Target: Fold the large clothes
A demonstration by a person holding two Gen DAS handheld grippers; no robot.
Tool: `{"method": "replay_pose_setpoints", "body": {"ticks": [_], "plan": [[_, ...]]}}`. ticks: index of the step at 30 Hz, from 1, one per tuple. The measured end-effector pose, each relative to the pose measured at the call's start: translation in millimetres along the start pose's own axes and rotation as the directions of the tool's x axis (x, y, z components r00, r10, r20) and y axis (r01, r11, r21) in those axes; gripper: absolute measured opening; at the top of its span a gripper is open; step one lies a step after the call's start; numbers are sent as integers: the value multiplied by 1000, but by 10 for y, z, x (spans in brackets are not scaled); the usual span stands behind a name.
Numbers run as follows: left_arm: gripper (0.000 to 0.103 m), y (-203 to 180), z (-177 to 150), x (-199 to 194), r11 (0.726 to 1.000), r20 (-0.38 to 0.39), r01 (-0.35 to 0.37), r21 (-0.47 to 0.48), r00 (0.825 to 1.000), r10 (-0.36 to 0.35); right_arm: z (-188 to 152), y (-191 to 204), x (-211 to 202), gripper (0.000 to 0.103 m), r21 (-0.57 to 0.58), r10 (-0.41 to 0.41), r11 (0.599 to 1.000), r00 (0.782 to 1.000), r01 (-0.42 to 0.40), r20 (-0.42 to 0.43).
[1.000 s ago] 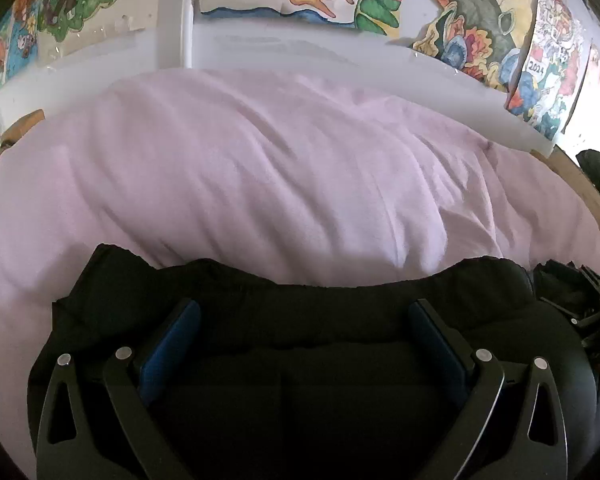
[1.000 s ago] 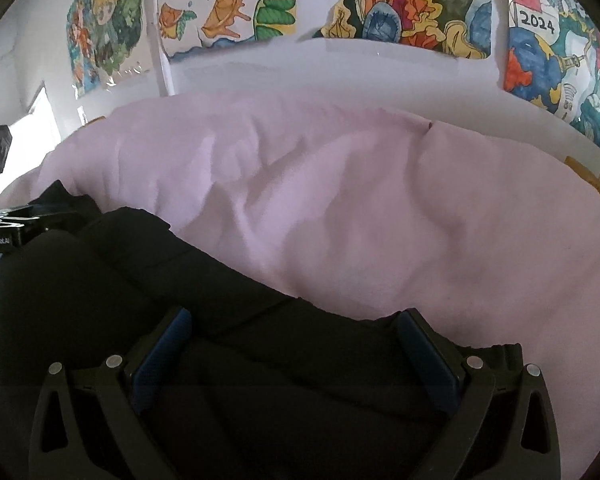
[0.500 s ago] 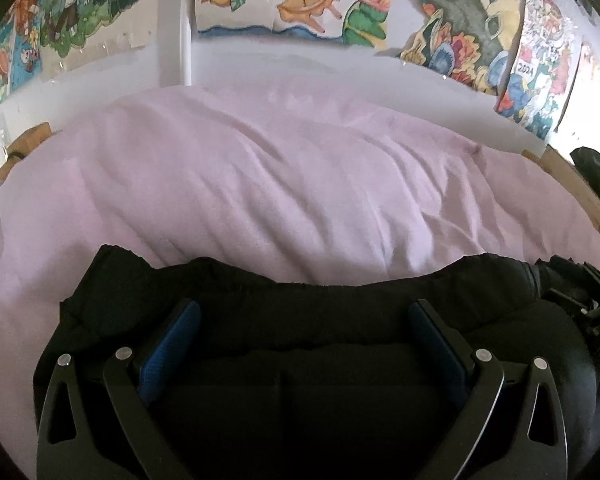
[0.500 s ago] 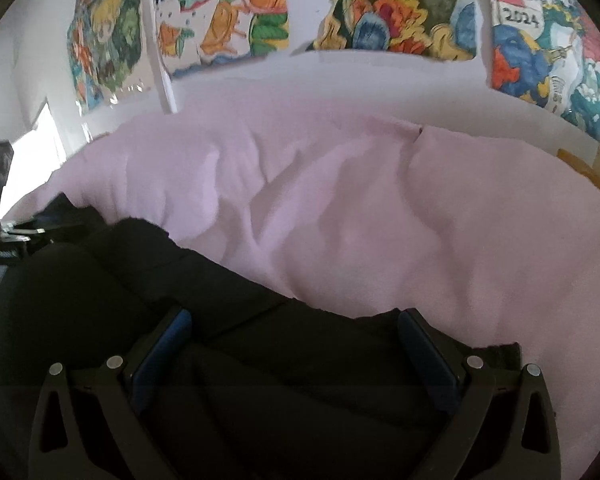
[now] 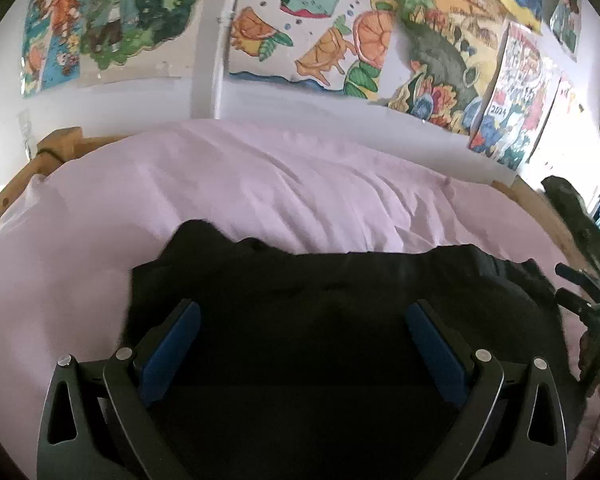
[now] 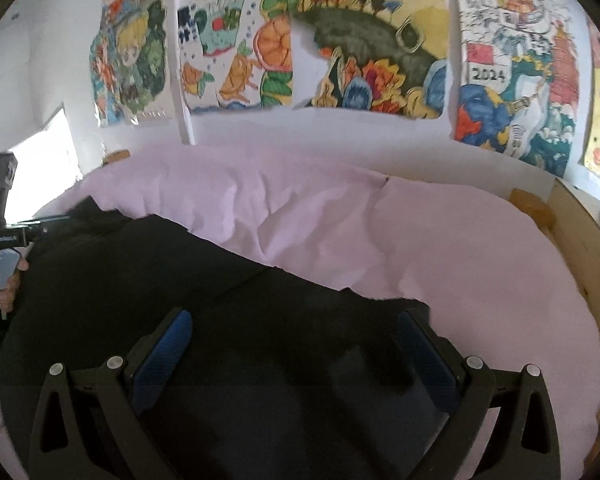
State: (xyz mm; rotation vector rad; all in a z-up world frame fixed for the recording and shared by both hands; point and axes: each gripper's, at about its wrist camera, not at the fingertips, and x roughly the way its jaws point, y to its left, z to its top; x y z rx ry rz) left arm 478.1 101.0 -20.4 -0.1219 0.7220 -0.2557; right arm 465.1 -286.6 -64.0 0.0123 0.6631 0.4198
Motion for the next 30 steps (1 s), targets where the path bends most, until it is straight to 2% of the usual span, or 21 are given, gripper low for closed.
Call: {"method": "replay_pose_setpoints", "body": {"ticks": [4,7,12,17,21,25,30], "plan": [[102,190,-58,-225,999,-11,-7,-43,1000,7,-69,-87,-256,103,64,32,997,999,-32,3],[102,373,-179,-385,996,-34,-50,-74,998,47,-166,-161,-381,103,88,8,996,1000,-6,-20],[102,615,-408,-542,993,-73,-61,-101,996,54,-343,-322,-483,103,143,-17,989,999,24,-51],[102,712,-541,-616,994,-95,31,-104,995,-40,-542,-469,-521,103,215,16,977,996,3,-86],[102,718,-569,-645,988,-74,122,-94,989,-130,-656,-552,-505,103,267,39,964,995,-12,-96],[102,705,-576,-637,982,-82,176,-63,980,-181,-756,-641,-426,103,334,94,941,989,-50,-115],[102,682,-625,-495,981,-164,193,-32,967,-195,-880,-728,-266,103,368,162,926,972,-89,-171]]}}
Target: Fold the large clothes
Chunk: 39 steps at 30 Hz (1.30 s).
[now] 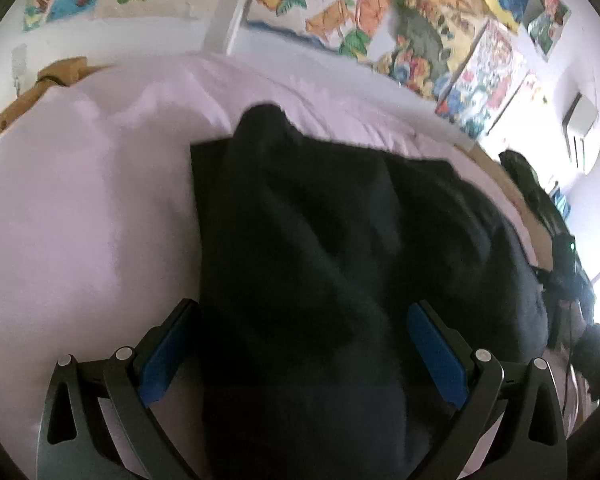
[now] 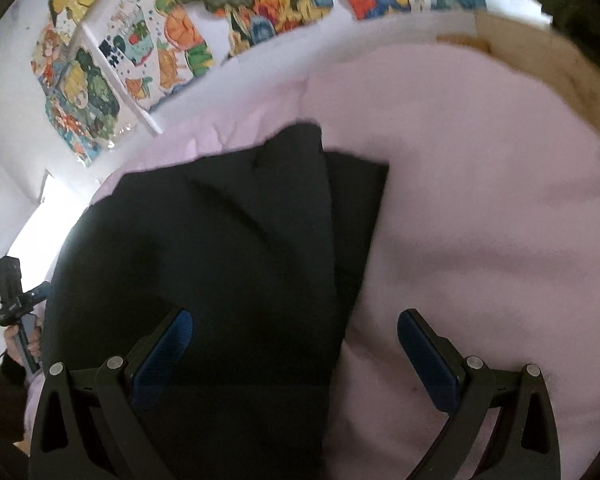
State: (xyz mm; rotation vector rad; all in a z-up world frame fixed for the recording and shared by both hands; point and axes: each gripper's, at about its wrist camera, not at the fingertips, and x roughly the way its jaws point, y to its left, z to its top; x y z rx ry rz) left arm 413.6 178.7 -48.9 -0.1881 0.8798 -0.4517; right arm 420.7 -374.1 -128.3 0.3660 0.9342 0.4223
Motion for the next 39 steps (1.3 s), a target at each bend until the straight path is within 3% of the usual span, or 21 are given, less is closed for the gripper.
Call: {"method": "replay_pose_setpoints", "body": {"ticks": [6,11,15,19,27,39], "plan": [[102,18,-38,164,997,-88,51,49,995,-47,-33,-143,183,103,9,100,995,993,-99,-68],[102,128,-29,253,992,-118,123,15,986,-121,-36,-237,308,103,17,210,978,972,-209,-104],[102,139,-7,288,990,-134,143,9,981,-140,-60,-186,351,103,-18,268,962,956,-272,-122],[102,91,16,293,992,-142,125,14,982,-122,-87,-135,385,103,-40,305,949,943,-313,-135],[102,-120,-65,404,996,-117,26,86,993,-16,-192,-232,420,103,-35,323,944,942,-327,-94],[102,-142,-199,397,994,-108,-6,108,994,18,-160,-153,413,103,-44,312,947,944,-318,-105]]}}
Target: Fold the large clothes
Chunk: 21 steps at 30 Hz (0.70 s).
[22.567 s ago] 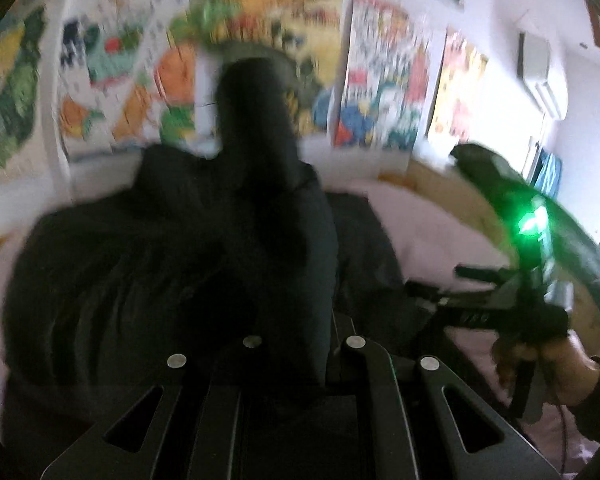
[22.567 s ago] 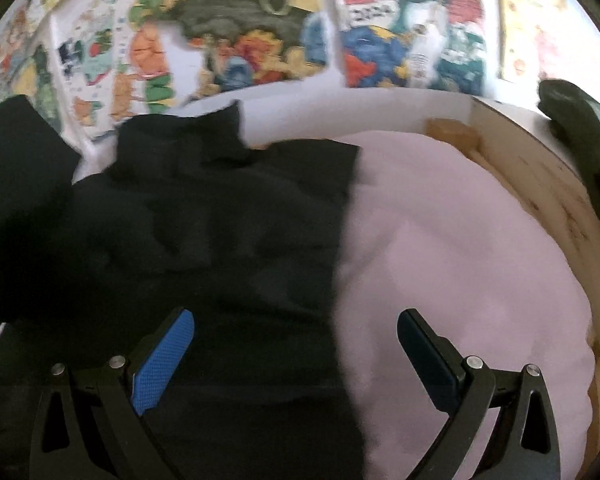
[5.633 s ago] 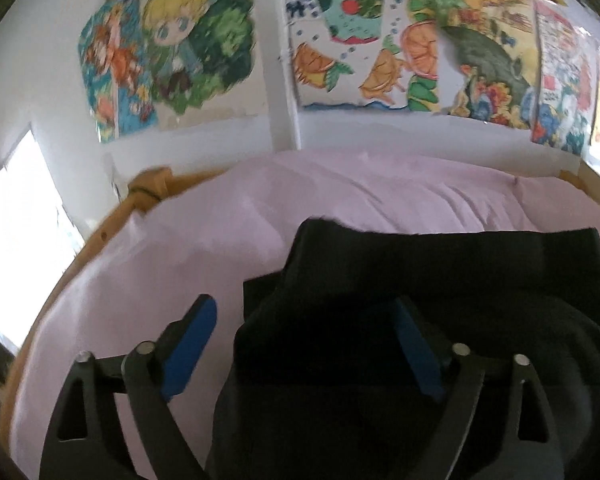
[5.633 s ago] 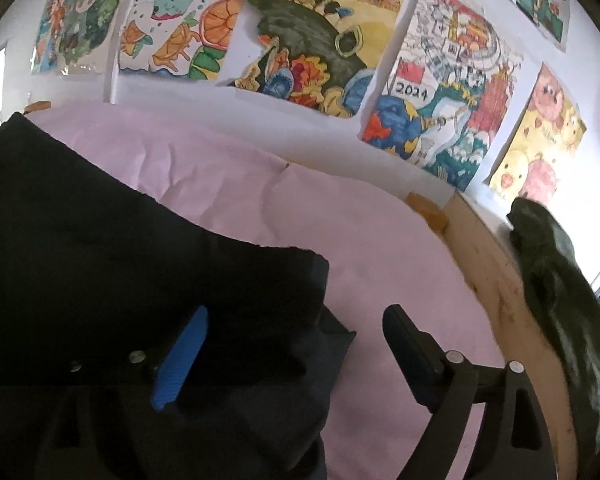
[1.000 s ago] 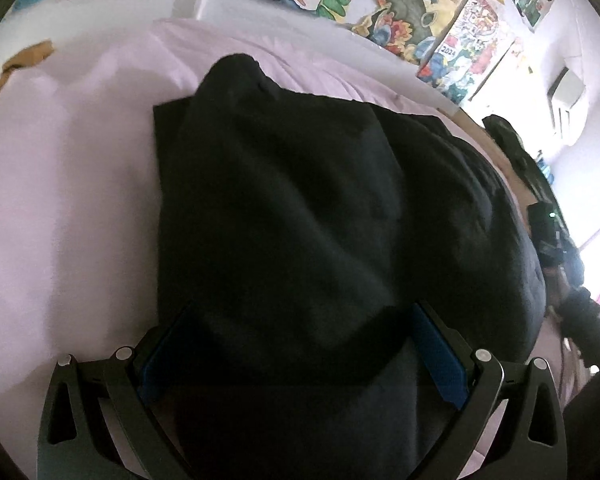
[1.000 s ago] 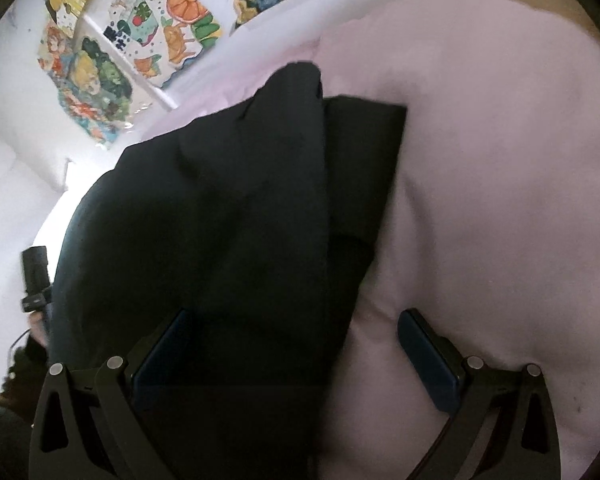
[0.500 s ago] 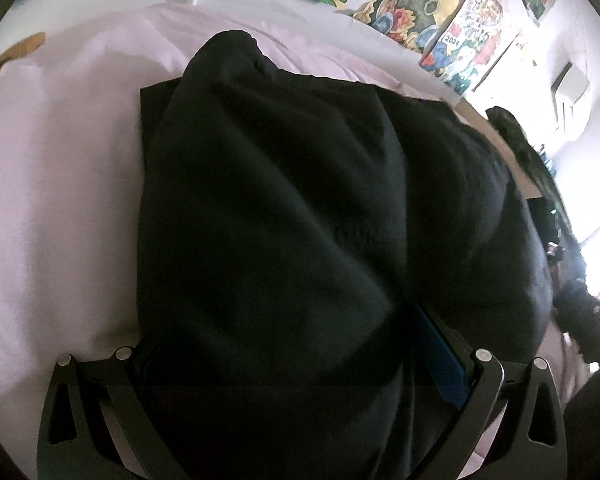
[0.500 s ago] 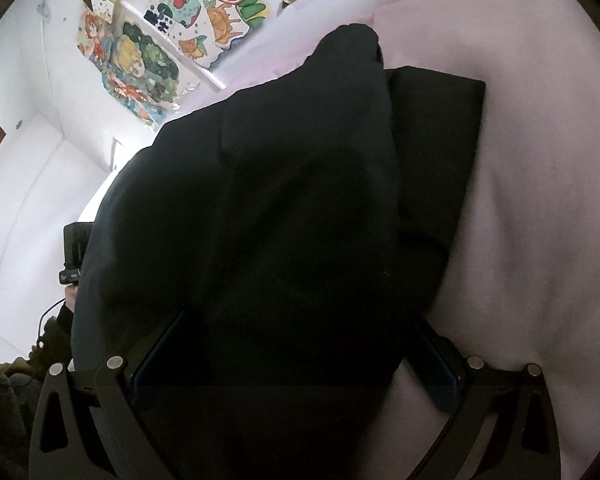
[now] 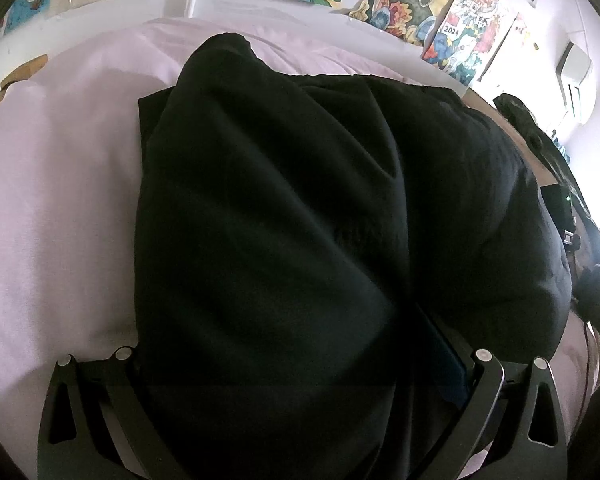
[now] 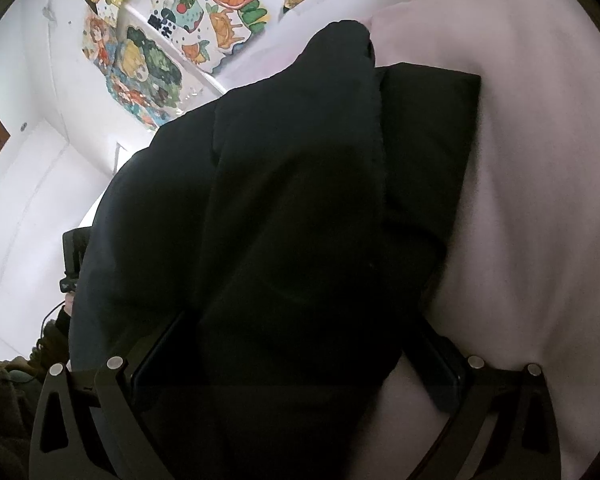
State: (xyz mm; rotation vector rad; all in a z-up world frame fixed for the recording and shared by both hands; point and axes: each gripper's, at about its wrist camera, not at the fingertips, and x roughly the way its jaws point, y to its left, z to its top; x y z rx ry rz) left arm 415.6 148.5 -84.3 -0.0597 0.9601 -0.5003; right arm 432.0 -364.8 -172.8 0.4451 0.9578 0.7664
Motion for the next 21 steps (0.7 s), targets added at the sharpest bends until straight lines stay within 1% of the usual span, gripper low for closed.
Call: {"method": "replay_pose_setpoints", "body": {"ticks": [6,8,13,21], "plan": [[102,8,12,-14,1000,-1,-4,1,1000,4,25,62,37,103,-14,-11,1000,1000,10,-21],[102,5,13,-15,1000,-1,-3,0,1000,3,17,72,35,96,-16,2,1000,1000,-2,-23],[102,0,10,-16,1000,-2,-2,-1,1000,2,-1,91,27,89,-16,11,1000,1000,-11,-16],[102,37,2,-12,1000,-4,14,-7,1000,-14,-10,92,29,88,-17,12,1000,1000,-12,-14]]}}
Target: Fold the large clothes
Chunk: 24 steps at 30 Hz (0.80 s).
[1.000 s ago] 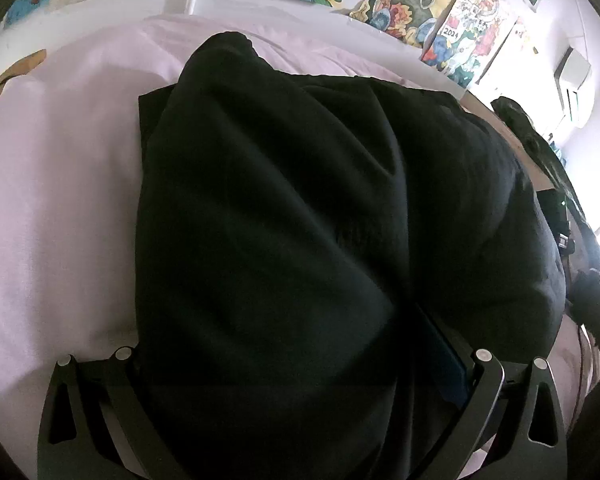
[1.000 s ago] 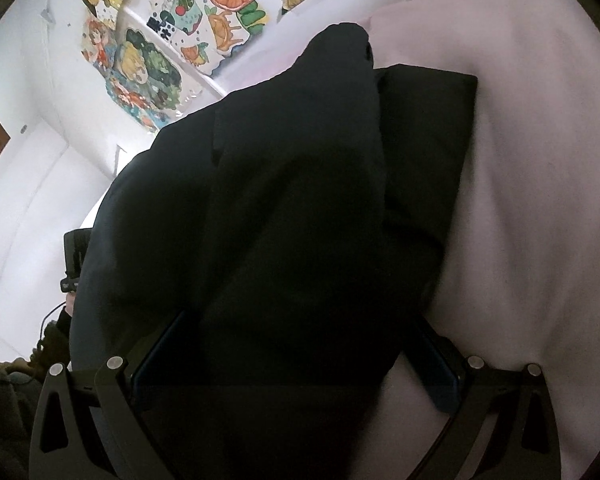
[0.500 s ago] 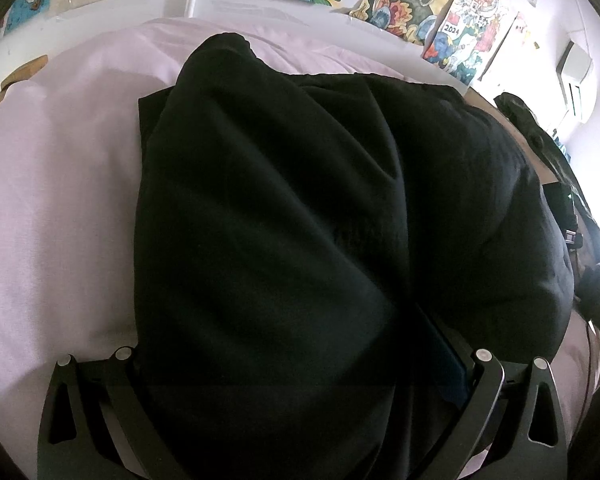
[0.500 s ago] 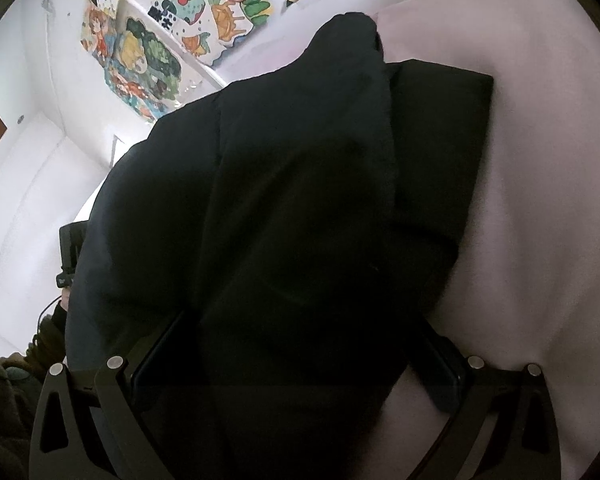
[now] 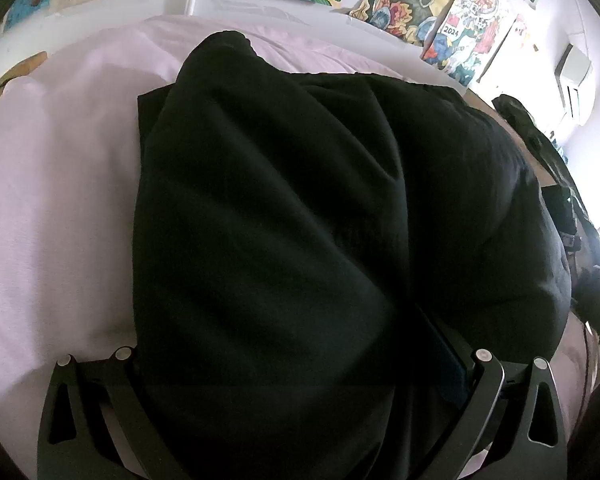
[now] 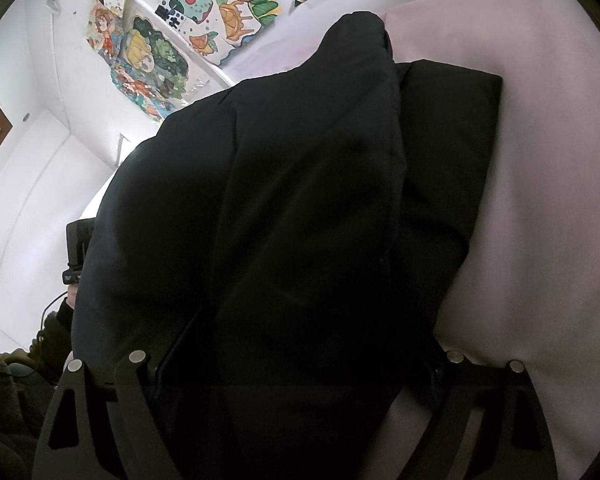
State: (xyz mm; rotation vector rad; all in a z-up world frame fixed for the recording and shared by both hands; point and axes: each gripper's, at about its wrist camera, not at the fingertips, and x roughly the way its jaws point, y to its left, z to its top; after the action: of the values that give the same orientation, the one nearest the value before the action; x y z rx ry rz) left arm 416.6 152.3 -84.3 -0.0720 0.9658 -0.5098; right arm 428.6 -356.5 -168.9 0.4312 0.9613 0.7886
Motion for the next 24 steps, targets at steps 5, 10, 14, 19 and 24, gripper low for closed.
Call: {"method": "replay_pose_setpoints", "body": {"ticks": [5,10,14,19,24], "plan": [[102,49,25,-11,1000,-9,23,-15,1000,-23,7,17,-11,88,-7,-9,1000,1000,9,-4],[93,55,43,-62,999,4,28,-31,1000,-27,44,59,-40,82,-11,-24,1000,1000,23,-18],[77,97,55,-110,995,27,20,-100,999,-17,55,89,-73,72,-23,-24,999,1000,24,-4],[49,55,45,-205,991,72,2,-132,997,8,53,141,-125,56,-45,-19,999,999,20,26],[27,-10,37,-312,985,123,-7,-171,992,29,64,236,-181,40,-73,-17,997,998,21,59]]}}
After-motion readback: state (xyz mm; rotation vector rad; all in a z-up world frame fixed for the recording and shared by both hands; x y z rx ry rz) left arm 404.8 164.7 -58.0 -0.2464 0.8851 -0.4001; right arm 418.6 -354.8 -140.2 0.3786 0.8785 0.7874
